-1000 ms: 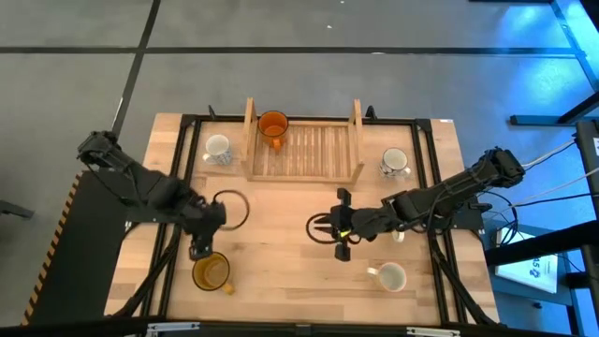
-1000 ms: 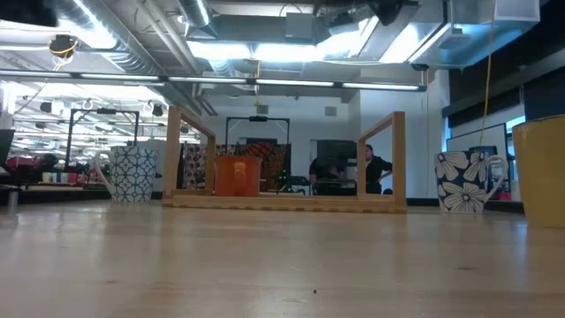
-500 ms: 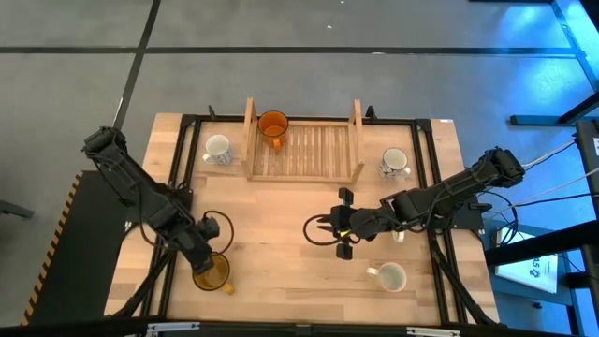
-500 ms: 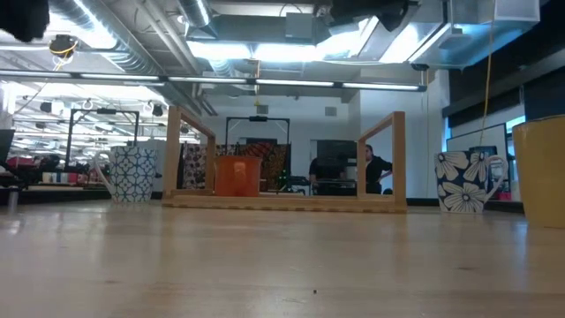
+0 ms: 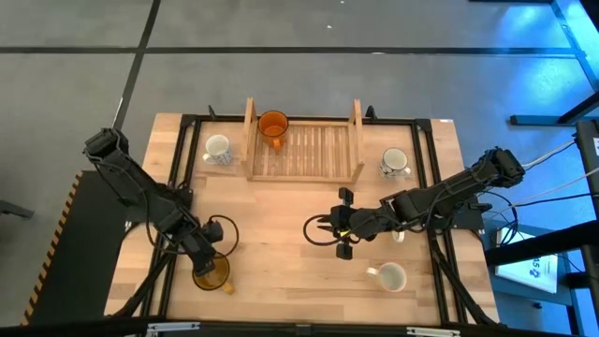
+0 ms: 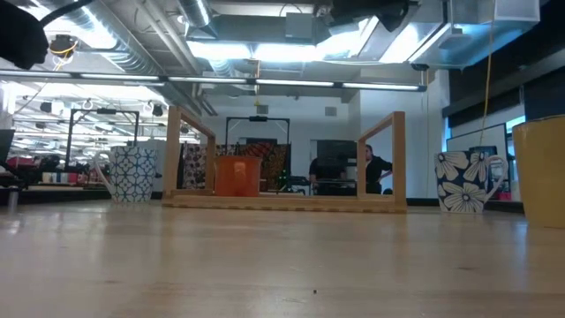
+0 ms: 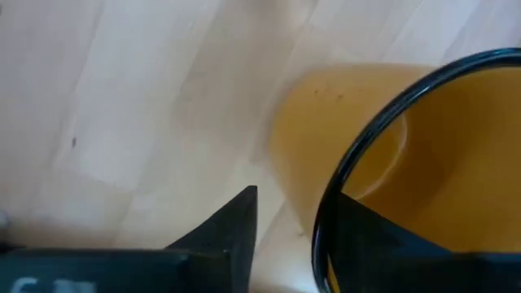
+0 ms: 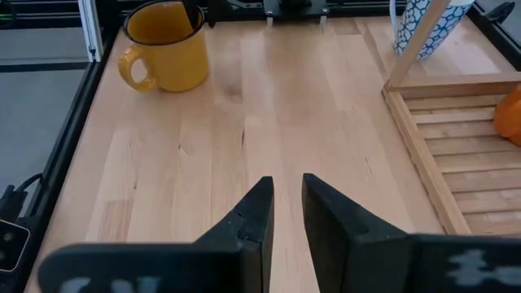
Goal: Place coffee mugs
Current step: Put the dark yellow mug on the shelf
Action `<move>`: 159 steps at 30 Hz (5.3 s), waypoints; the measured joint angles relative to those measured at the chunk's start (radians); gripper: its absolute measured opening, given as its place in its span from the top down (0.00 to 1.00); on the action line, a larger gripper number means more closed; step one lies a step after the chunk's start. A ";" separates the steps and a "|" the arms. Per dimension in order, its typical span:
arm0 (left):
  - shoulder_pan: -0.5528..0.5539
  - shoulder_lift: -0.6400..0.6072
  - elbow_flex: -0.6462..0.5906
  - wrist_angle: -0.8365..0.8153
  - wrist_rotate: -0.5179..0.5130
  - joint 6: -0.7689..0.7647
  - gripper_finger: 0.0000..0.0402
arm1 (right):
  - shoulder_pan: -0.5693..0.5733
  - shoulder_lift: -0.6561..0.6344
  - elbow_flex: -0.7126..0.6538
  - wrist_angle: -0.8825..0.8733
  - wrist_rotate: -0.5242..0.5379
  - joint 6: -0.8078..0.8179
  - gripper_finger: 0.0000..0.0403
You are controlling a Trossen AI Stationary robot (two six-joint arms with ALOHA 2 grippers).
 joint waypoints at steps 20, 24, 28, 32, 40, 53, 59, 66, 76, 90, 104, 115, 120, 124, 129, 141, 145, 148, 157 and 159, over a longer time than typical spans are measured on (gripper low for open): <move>0.426 0.121 0.197 0.005 -0.095 0.698 0.95 | 0.000 0.000 0.000 -0.010 0.055 0.118 0.86; 0.564 0.196 0.254 0.060 -0.111 0.884 0.95 | 0.000 0.000 0.000 -0.051 0.047 0.176 0.86; 0.649 0.313 0.315 0.082 -0.104 1.035 0.95 | 0.000 0.000 -0.001 -0.105 0.020 0.259 0.86; 0.695 0.439 0.396 0.088 -0.100 1.137 0.95 | 0.000 0.000 -0.002 -0.191 0.020 0.458 0.86; 0.705 0.592 0.554 0.083 -0.085 1.263 0.95 | 0.000 0.000 -0.003 -0.285 0.043 0.607 0.72; 0.708 0.644 0.596 0.111 -0.096 1.274 0.84 | 0.000 0.000 -0.003 -0.284 0.052 0.591 0.46; 0.708 0.633 0.597 0.102 -0.101 1.250 0.78 | 0.000 0.000 -0.003 -0.283 0.065 0.575 0.45; 0.699 0.600 0.705 -0.003 -0.107 1.237 0.78 | 0.000 0.000 -0.003 -0.272 0.061 0.517 0.45; 0.592 0.436 0.835 -0.207 -0.168 1.070 0.78 | -0.023 0.000 0.001 -0.183 0.007 0.553 0.45; 0.255 -0.133 0.289 -0.088 -0.537 0.641 0.78 | -0.162 0.242 0.340 -0.377 -0.191 0.550 0.45; 0.243 -0.289 0.159 -0.077 -0.598 0.687 0.78 | -0.255 0.543 0.569 -0.608 -0.307 0.758 0.45; 0.243 -0.280 0.159 -0.065 -0.597 0.721 0.78 | -0.257 0.629 0.569 -0.550 -0.297 0.768 0.46; 0.243 -0.280 0.159 -0.064 -0.601 0.737 0.78 | -0.256 0.636 0.564 -0.536 -0.306 0.795 0.63; 0.243 -0.280 0.159 -0.063 -0.602 0.748 0.78 | -0.256 0.636 0.563 -0.536 -0.278 0.823 0.84; 0.243 -0.280 0.159 -0.062 -0.609 0.759 0.78 | -0.255 0.636 0.567 -0.542 -0.258 0.822 0.96; 0.243 -0.280 0.159 -0.051 -0.610 0.750 0.78 | -0.380 0.622 0.757 -0.810 -0.071 0.763 0.98; 0.243 -0.280 0.159 -0.044 -0.610 0.743 0.78 | -0.460 0.597 0.795 -0.827 0.026 0.756 0.98; 0.243 -0.280 0.159 -0.040 -0.610 0.739 0.78 | -0.534 0.585 0.794 -0.836 0.061 0.733 0.97; 0.243 -0.280 0.159 -0.018 -0.632 0.730 0.78 | -0.754 0.584 0.766 -0.714 0.015 0.604 0.97; 0.243 -0.280 0.159 -0.018 -0.637 0.730 0.78 | -0.791 0.583 0.763 -0.676 -0.017 0.575 0.97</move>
